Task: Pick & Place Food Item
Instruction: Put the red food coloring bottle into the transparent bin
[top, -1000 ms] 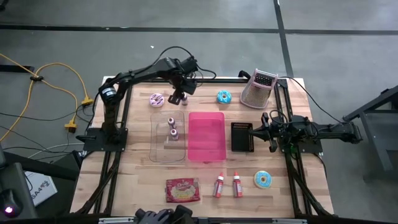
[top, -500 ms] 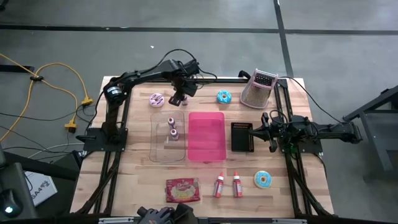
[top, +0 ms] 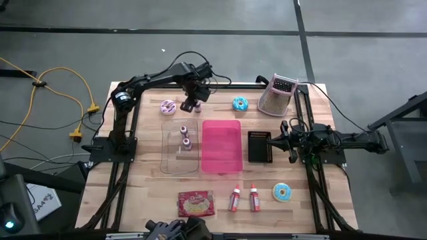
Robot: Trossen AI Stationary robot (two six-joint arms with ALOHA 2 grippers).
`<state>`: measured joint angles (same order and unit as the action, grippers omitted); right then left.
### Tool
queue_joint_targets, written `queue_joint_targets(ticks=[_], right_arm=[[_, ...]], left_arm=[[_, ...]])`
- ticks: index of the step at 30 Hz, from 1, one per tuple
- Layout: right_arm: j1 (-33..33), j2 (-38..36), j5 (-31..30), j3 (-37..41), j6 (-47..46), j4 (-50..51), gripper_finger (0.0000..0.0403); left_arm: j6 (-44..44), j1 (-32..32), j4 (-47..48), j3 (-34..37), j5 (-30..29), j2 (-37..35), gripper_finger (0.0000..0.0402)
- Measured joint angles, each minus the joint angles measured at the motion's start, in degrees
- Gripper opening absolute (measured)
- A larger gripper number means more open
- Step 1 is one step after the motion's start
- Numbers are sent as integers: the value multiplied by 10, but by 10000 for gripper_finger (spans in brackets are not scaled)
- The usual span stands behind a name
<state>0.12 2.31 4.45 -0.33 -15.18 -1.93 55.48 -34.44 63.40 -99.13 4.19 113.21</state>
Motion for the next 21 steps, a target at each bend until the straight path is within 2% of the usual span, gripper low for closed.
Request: queue_joint_targets(ticks=[21], right_arm=[[0, 0, 0, 0, 0, 0, 2]], left_arm=[[2, -3, -4, 0, 2, 8, 182]])
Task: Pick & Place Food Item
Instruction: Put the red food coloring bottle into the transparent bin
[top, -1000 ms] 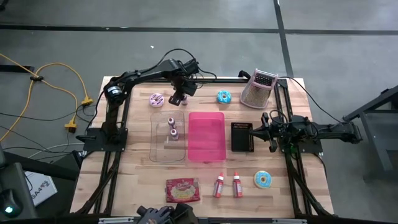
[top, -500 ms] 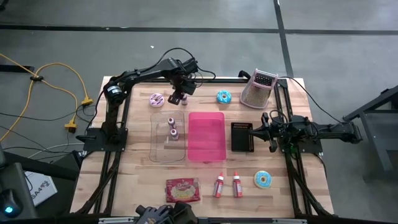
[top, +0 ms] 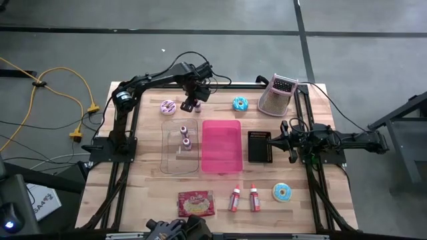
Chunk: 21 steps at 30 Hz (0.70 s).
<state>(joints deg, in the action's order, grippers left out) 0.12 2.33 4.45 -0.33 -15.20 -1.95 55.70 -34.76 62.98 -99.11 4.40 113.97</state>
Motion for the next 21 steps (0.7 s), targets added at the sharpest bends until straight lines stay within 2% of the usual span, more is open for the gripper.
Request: queue_joint_targets(ticks=[6, 15, 21], right_arm=[[0, 0, 0, 0, 0, 0, 2], [0, 0, 0, 0, 0, 0, 2], [0, 0, 0, 0, 0, 0, 2]], left_arm=[[0, 0, 0, 0, 0, 0, 176], [0, 0, 0, 0, 0, 0, 127], [0, 0, 0, 0, 0, 0, 116]])
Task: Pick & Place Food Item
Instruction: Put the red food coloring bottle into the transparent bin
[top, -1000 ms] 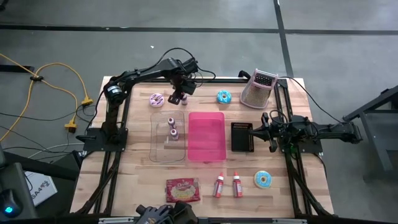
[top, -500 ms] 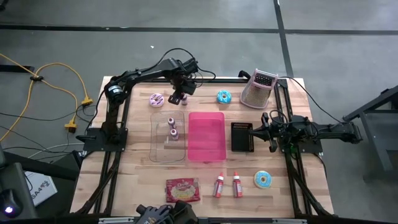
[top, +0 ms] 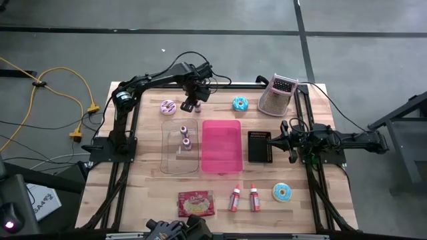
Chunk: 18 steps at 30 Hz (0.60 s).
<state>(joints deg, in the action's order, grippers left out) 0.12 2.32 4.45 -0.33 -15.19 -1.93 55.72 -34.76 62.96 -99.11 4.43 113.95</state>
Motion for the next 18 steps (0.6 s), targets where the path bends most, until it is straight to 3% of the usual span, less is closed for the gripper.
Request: queue_joint_targets(ticks=[10, 18], right_arm=[[0, 0, 0, 0, 0, 0, 2], [0, 0, 0, 0, 0, 0, 2]], left_arm=[[-1, 0, 2, 0, 0, -5, 113], [-14, 1, 23, 0, -3, -69, 112]])
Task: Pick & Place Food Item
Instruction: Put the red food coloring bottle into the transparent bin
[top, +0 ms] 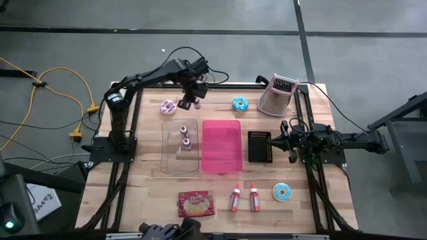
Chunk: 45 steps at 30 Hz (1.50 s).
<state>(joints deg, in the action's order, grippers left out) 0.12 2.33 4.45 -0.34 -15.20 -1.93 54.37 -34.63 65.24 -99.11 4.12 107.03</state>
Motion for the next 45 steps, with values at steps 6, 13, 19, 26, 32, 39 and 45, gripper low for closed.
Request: queue_joint_targets(ticks=[6, 13, 19, 26, 32, 39, 45], right_arm=[[0, 0, 0, 0, 0, 0, 2], [0, 0, 0, 0, 0, 0, 2], [0, 0, 0, 0, 0, 0, 2], [0, 0, 0, 0, 0, 0, 2], [0, 0, 0, 0, 0, 0, 2], [0, 0, 0, 0, 0, 0, 2], [0, 0, 0, 0, 0, 0, 2]], left_arm=[[-42, 5, 54, -1, -26, -62, 112], [-58, 32, 93, -1, -49, -142, 112], [-119, 73, 165, -1, -56, -179, 112], [-168, 151, 218, -1, -70, -188, 112], [-239, 224, 236, -1, -73, -188, 111], [-350, 322, 236, -1, -78, -188, 111], [-446, 401, 235, -1, -110, -183, 111]])
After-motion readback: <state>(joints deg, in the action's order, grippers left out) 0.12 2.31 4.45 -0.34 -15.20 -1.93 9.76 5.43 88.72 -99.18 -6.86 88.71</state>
